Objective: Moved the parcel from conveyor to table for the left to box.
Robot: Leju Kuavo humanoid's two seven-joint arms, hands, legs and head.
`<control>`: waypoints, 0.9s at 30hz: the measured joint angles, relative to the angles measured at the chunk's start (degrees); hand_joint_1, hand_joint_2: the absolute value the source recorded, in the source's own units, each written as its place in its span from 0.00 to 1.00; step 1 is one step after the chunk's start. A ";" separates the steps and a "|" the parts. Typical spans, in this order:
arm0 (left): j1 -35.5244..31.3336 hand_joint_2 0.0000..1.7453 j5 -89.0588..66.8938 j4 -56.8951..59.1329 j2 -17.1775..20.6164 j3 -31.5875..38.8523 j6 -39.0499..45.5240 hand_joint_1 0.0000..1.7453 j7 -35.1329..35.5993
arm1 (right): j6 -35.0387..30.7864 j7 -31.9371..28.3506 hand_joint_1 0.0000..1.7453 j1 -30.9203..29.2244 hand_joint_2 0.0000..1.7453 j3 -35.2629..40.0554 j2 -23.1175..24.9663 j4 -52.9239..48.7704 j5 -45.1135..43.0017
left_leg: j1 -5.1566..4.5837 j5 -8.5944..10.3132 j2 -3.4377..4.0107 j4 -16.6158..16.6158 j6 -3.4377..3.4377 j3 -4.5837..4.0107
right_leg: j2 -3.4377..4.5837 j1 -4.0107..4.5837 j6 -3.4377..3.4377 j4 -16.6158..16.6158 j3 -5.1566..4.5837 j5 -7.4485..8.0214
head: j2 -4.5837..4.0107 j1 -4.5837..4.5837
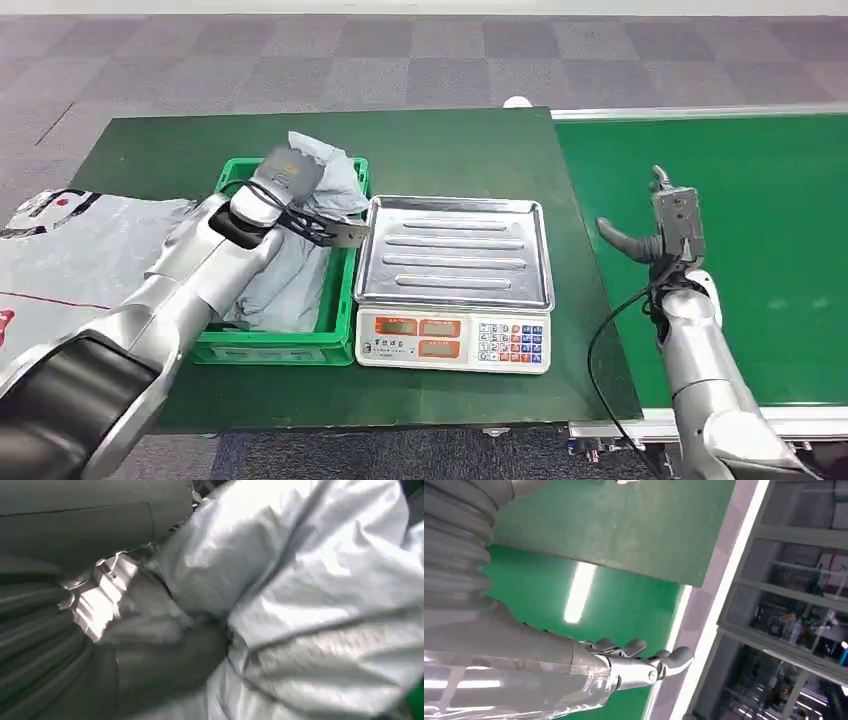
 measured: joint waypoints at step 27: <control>-0.57 0.00 18.61 2.78 -2.95 5.29 -0.03 0.00 -10.93 | 1.88 1.47 0.00 4.29 1.00 -0.15 1.62 -5.07 2.30 | -0.01 0.00 0.00 0.00 0.00 -0.01 | 0.00 -0.01 0.00 0.00 0.01 0.00 | 0.00 0.00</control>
